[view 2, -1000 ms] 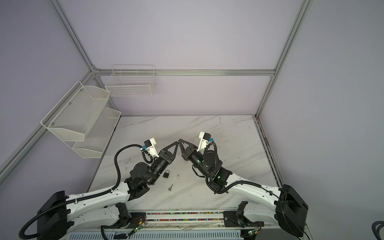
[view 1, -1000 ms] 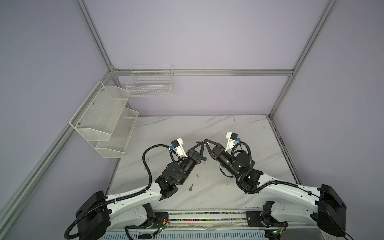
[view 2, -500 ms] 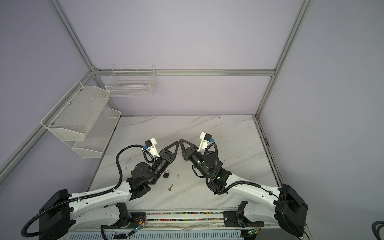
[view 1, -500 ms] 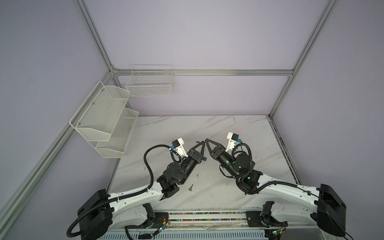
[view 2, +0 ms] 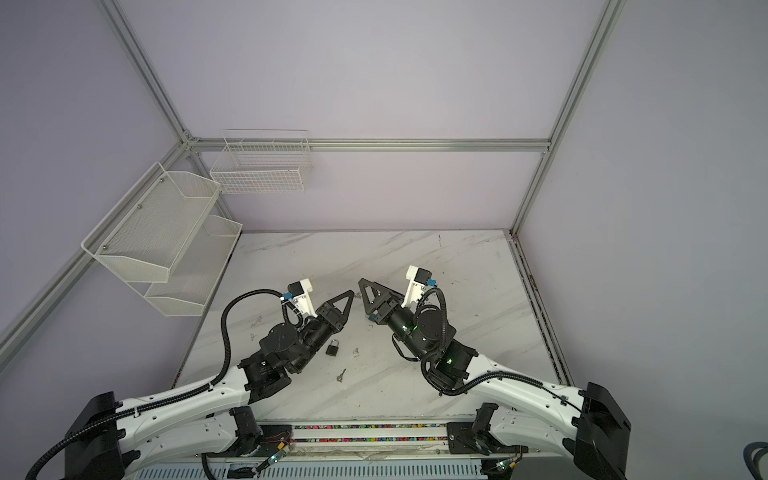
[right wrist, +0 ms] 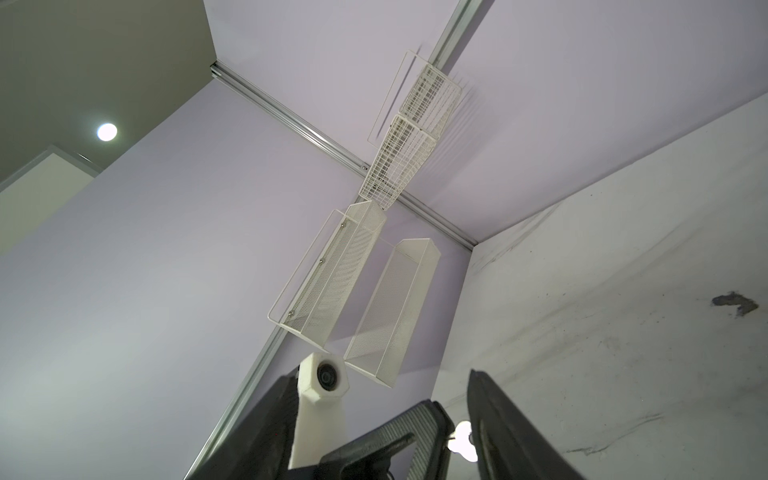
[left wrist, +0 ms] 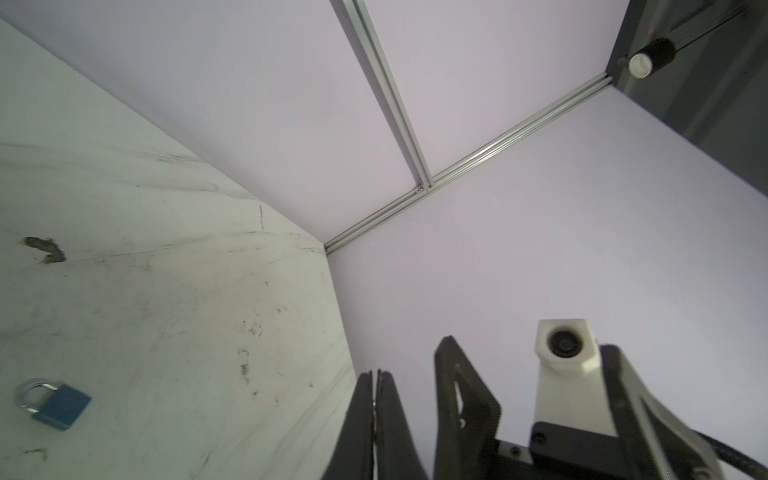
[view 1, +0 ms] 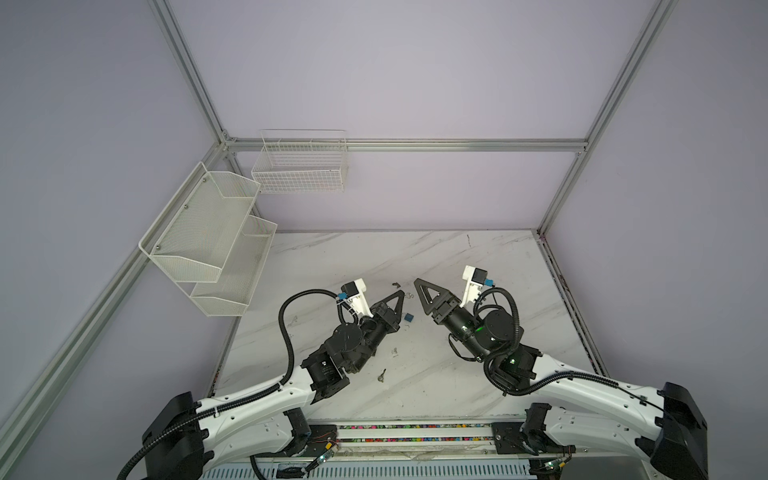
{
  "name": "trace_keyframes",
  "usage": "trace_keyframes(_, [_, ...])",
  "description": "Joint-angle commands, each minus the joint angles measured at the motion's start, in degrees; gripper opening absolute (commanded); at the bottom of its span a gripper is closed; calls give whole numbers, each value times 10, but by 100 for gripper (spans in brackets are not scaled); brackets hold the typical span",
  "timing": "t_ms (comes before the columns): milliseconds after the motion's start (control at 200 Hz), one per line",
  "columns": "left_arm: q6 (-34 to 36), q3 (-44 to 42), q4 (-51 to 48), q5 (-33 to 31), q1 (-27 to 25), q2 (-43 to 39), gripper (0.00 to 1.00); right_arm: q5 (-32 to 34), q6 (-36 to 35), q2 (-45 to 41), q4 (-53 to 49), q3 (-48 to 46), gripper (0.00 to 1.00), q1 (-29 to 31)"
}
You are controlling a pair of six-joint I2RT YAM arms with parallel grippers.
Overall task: Unlock with the key
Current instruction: 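Open the left gripper off the key and lower it toward the table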
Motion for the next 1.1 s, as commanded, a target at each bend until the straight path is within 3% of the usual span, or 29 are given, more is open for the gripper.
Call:
trace_keyframes(0, [81,82,-116,75,41,-23,0,-36,-40,-37,-76,8,72,-26])
trace_keyframes(235, [200,159,-214,287,136,0,0,-327,-106,-34,-165,44,72,-144])
trace_keyframes(350, [252,189,-253,346,161,21,0,-444,-150,-9,-198,61,70,-175])
trace_keyframes(495, [270,199,-239,407,184,39,0,-541,-155,35,-189,59,62,-221])
trace_keyframes(785, [290,221,-230,483,196,64,0,-594,-189,72,-178,78,53,-248])
trace_keyframes(1095, [289,230,-214,508,196,82,0,-635,-188,102,-143,78,50,-252])
